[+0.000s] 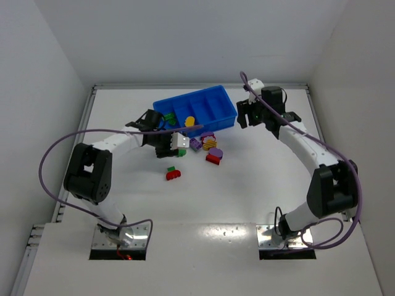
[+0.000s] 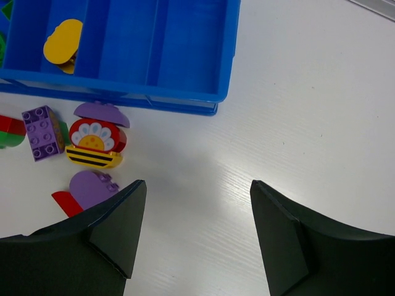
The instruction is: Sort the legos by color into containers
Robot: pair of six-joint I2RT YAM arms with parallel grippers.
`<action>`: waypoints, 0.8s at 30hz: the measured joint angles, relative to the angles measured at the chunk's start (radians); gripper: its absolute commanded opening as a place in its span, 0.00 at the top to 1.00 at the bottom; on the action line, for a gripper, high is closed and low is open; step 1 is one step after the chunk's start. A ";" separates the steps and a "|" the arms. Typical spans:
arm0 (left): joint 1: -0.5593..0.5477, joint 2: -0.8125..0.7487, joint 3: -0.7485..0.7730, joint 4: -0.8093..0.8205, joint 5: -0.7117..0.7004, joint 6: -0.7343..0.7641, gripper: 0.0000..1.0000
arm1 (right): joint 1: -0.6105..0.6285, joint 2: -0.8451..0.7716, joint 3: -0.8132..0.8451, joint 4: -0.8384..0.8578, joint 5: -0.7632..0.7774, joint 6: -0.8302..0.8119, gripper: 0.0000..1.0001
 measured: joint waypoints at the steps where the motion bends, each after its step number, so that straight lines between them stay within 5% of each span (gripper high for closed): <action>1: 0.000 0.004 0.000 0.002 0.001 0.003 0.40 | -0.003 0.000 0.000 0.000 -0.003 0.000 0.30; 24: 0.005 0.171 0.104 0.012 -0.003 0.018 0.41 | -0.055 0.009 0.000 0.000 -0.054 0.027 0.30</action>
